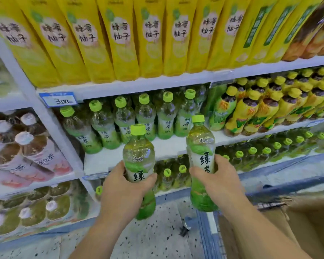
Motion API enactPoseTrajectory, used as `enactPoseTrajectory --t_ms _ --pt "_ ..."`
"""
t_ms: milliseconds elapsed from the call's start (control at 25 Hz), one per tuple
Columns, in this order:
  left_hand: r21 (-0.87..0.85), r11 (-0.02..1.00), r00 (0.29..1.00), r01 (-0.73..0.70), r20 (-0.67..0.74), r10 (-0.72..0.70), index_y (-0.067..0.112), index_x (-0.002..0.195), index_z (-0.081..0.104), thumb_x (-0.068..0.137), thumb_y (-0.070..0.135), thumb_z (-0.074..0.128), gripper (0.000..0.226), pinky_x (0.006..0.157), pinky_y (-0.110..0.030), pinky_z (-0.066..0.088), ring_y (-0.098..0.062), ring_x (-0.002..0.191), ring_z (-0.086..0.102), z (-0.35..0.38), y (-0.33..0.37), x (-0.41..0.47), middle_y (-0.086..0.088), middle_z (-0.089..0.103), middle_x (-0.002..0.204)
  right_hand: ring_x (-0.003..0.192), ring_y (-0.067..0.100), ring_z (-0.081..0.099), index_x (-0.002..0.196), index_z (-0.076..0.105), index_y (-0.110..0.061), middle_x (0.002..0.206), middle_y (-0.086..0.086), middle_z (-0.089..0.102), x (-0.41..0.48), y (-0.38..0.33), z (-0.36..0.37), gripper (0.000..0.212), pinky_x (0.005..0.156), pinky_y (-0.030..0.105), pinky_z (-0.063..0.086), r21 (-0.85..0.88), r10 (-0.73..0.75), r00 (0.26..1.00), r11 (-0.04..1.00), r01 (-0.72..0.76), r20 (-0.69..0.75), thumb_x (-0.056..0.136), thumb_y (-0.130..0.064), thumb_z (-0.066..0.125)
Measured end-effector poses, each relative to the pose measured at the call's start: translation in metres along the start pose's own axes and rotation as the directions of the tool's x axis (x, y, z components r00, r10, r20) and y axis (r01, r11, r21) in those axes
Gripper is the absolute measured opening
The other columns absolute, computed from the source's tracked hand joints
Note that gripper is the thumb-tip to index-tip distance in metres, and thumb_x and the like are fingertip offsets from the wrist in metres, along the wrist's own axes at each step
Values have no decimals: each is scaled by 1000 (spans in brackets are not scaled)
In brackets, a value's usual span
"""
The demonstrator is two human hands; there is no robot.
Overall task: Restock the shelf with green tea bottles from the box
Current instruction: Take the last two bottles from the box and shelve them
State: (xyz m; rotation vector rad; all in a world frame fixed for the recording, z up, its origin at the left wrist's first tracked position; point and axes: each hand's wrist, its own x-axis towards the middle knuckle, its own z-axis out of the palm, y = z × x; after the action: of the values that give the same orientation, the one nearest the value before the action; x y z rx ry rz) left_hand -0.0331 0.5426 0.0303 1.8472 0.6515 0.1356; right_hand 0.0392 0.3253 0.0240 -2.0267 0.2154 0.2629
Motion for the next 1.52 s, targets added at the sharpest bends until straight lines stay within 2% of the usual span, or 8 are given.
enactPoseTrajectory --t_ms 240,400,560,680,840,1080,1280,1520 --pt "72 995 996 -67 62 63 34 85 70 68 40 90 27 55 -24 45 8 65 65 55 -30 76 26 71 74 63 1 67 92 68 -31 77 -21 73 68 38 24 23 55 27 57 26 29 998 999 -27 -60 75 -33 83" --pt "79 982 984 -171 66 166 34 86 67 68 42 89 30 53 -20 41 15 70 61 85 -24 105 37 66 79 52 13 54 84 68 -22 63 -8 63 109 41 14 21 46 30 46 8 -19 991 1000 21 -134 70 -30 81" --pt "42 973 974 -228 -5 228 37 87 65 70 41 88 29 57 -24 43 12 73 62 101 -19 127 36 66 82 67 17 67 89 66 -30 76 -9 71 154 32 -4 23 61 40 58 6 -62 967 998 65 -248 71 -29 81" --pt "2 964 962 -267 -56 267 37 88 67 71 38 88 27 60 -22 46 11 75 64 108 -20 133 34 69 83 76 4 67 98 66 -36 83 -19 72 179 26 -6 32 71 34 57 44 -124 953 989 142 -278 71 -30 83" --pt "-12 956 953 -294 -88 291 42 86 65 70 35 89 30 60 -12 43 16 78 63 114 -25 132 38 68 83 82 -9 63 106 64 -37 92 -24 71 190 39 8 39 68 20 50 71 -180 951 977 203 -250 74 -27 83" --pt "14 961 958 -276 -84 276 43 94 62 71 42 87 35 65 -16 41 25 81 57 115 -30 133 47 63 89 86 -4 66 104 58 -38 95 -18 71 198 59 17 37 69 14 51 88 -193 959 973 215 -210 79 -24 82" --pt "40 964 962 -262 -63 264 42 98 59 70 45 87 41 63 -16 41 21 80 58 116 -39 132 44 63 91 107 14 58 127 60 -24 118 -5 64 194 95 32 46 87 28 46 -155 -160 960 980 126 -229 85 -28 79" --pt "82 958 957 -275 -67 281 45 98 53 68 43 90 48 63 -14 41 22 84 57 117 -43 132 46 60 94 110 29 59 132 57 -15 124 4 62 218 86 43 47 96 46 52 -204 -216 951 964 171 -224 90 -24 74"
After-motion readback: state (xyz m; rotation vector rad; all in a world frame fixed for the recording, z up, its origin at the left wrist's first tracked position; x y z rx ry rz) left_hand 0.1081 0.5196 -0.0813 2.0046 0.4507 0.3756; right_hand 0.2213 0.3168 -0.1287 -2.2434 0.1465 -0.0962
